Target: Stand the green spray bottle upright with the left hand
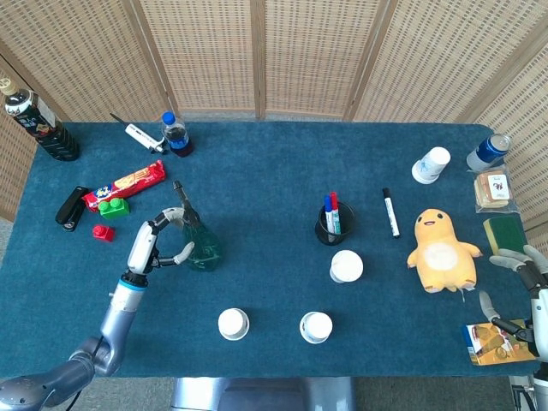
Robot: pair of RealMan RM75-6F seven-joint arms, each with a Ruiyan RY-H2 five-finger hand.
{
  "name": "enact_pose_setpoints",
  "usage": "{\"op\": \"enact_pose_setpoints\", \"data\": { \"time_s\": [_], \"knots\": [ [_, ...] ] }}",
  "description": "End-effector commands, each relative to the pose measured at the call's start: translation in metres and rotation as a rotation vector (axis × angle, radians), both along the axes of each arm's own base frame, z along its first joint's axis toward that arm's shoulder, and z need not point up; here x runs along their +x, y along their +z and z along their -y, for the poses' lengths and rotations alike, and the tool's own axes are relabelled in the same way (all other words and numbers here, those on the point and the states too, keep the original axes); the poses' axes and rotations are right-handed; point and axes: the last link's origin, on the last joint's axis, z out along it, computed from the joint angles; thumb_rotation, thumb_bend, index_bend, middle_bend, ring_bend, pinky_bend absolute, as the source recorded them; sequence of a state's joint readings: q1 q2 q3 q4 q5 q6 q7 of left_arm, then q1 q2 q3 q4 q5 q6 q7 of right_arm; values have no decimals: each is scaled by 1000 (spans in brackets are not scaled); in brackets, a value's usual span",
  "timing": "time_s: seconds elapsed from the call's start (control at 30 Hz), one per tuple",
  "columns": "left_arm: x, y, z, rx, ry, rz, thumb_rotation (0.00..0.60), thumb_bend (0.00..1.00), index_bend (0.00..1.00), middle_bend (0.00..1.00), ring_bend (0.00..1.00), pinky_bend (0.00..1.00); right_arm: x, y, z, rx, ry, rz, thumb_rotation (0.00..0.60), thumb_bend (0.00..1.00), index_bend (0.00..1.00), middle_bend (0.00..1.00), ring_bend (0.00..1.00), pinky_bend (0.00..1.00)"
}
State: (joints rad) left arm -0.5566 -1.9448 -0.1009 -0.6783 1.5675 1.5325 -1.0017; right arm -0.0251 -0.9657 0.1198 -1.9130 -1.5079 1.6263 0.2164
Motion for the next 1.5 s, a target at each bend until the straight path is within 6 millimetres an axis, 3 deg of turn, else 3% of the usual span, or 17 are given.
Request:
{"op": "enact_pose_setpoints", "data": {
  "time_s": [0.03,0.67,1.0,1.23,1.4,1.5],
  "knots": [
    [-1,0,1,5,5,-2,384,437,384,336,277,418,0,0,0,-1,2,1,600,390,300,273,110,216],
    [-10,5,3,47,52,3,146,272,274,214,165,330,3,2,1,-15,25,6,600,392,304,273,117,225],
    [-15,15,8,64,54,9,114,266,234,194,148,322,5,3,2,-14,29,4,600,394,303,273,117,225],
    [-30,45,23,81,64,-43,98,268,246,203,158,283,4,8,7,11,-1,-51,600,394,303,273,117,225],
    [-48,86,46,62,150,-164,69,273,269,249,195,293,6,11,14,67,-28,-108,600,392,303,273,117,225],
    [-57,113,64,37,226,-248,92,275,286,264,205,308,7,9,20,102,-27,-121,600,392,303,273,108,225]
  ]
}}
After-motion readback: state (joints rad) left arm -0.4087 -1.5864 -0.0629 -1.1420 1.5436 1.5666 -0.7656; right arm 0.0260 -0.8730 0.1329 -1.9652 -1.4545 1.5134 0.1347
